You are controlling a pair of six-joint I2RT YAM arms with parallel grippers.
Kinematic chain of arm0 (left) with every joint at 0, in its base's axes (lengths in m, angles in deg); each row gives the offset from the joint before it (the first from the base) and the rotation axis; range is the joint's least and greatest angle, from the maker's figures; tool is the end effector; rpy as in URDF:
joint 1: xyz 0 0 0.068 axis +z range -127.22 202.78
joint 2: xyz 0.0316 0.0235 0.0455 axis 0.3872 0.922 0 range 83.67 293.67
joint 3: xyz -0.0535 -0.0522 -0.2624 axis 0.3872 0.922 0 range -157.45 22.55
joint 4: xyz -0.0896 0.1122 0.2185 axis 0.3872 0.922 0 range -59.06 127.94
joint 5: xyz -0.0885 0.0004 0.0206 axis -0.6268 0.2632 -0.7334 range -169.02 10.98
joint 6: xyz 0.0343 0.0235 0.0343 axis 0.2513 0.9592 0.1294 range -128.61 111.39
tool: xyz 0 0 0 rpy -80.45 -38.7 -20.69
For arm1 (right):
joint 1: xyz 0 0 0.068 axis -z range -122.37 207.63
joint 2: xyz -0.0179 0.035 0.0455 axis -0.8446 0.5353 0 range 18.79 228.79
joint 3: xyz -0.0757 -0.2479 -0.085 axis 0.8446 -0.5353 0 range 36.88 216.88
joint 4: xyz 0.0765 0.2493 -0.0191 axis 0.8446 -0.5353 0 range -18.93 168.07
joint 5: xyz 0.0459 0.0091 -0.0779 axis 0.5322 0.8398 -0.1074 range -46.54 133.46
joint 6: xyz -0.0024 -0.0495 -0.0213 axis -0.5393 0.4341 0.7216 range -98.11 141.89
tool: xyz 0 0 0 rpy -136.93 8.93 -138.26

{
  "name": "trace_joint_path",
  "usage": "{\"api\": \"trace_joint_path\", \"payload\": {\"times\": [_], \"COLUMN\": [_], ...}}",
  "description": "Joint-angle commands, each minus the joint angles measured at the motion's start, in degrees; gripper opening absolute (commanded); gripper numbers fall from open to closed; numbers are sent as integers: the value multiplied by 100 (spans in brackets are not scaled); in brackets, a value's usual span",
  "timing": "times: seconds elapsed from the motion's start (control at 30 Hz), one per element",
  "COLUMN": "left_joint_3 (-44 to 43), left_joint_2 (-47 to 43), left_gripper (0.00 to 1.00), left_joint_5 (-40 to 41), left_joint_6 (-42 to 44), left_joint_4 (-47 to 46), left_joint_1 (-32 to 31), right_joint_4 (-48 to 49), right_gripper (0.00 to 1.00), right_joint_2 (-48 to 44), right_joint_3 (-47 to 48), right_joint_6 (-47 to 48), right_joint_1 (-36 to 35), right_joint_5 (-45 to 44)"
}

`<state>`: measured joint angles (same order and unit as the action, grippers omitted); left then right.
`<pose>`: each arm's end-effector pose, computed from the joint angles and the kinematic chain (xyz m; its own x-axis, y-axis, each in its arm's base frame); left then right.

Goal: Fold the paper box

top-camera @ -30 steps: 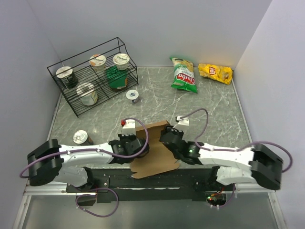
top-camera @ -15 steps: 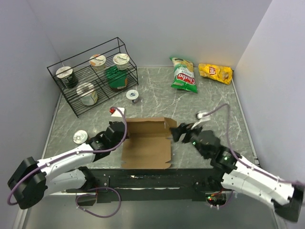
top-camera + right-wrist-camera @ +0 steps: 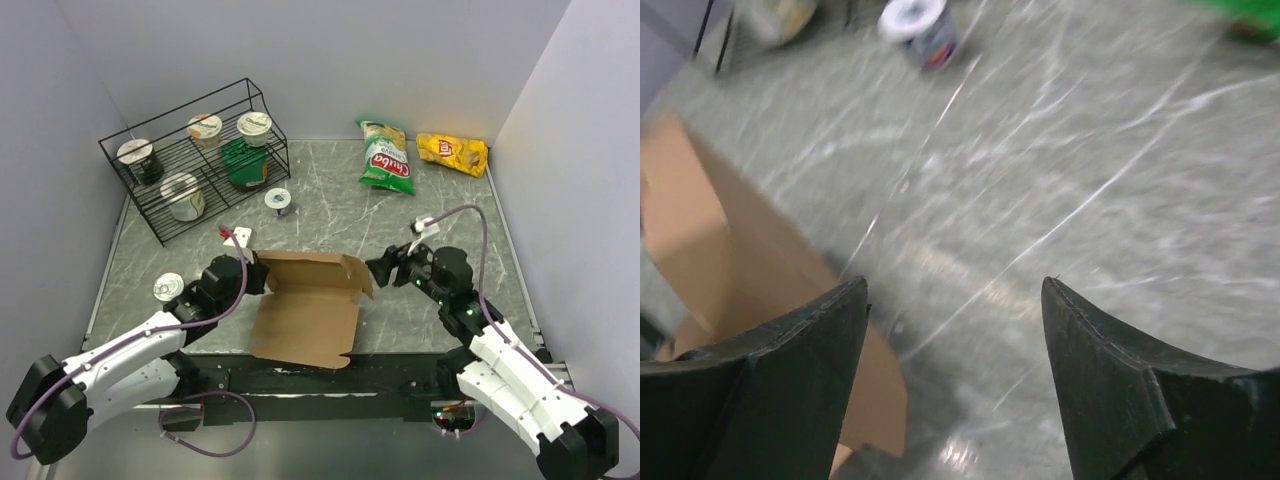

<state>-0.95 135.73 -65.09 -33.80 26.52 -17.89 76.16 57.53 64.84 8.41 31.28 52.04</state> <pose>0.1577 -0.1243 0.2129 -0.4789 -0.1332 -0.8677 0.2896 0.9091 -0.2994 0.1522 0.0813 0.2677 -0.3242 0.0965 -0.9411 -0.5078 0.8216 0.2592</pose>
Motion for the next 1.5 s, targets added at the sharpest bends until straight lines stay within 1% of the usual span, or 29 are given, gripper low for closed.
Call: {"api": "trace_joint_path", "payload": {"times": [0.0, 0.17, 0.37, 0.57, 0.7, 0.9, 1.07, 1.27, 1.47], "left_joint_3": [30, -22, 13, 101, 144, 145, 171, 303, 522], "left_joint_2": [-204, -204, -222, -345, -398, -354, -292, -292, -354], "left_gripper": [1, 1, 1, 1, 1, 1, 1, 1, 1], "left_joint_5": [-365, -470, -751, -1147, -1314, -1349, -1349, -1928, -2676], "left_joint_6": [-144, -188, -153, -65, -65, -100, -83, 40, 137], "left_joint_4": [-357, -305, -392, -515, -533, -542, -612, -875, -1368], "left_joint_1": [155, 296, 392, 410, 419, 428, 480, 551, 647], "right_joint_4": [691, 833, 1052, 1420, 1597, 1773, 1633, 1413, 1483], "right_gripper": [73, 72, 72, 72, 72, 72, 75, 77, 78], "right_joint_2": [-235, -552, -851, -631, -508, -332, -490, -684, -640], "right_joint_3": [-440, -713, -951, -968, -960, -898, -863, -819, -845], "right_joint_6": [293, 153, -173, -401, -472, -586, -718, -814, -937], "right_joint_1": [33, 24, 25, 16, -45, -186, -292, -327, -371], "right_joint_5": [1294, 1848, 2226, 2973, 3132, 3483, 3633, 3827, 4151]}}
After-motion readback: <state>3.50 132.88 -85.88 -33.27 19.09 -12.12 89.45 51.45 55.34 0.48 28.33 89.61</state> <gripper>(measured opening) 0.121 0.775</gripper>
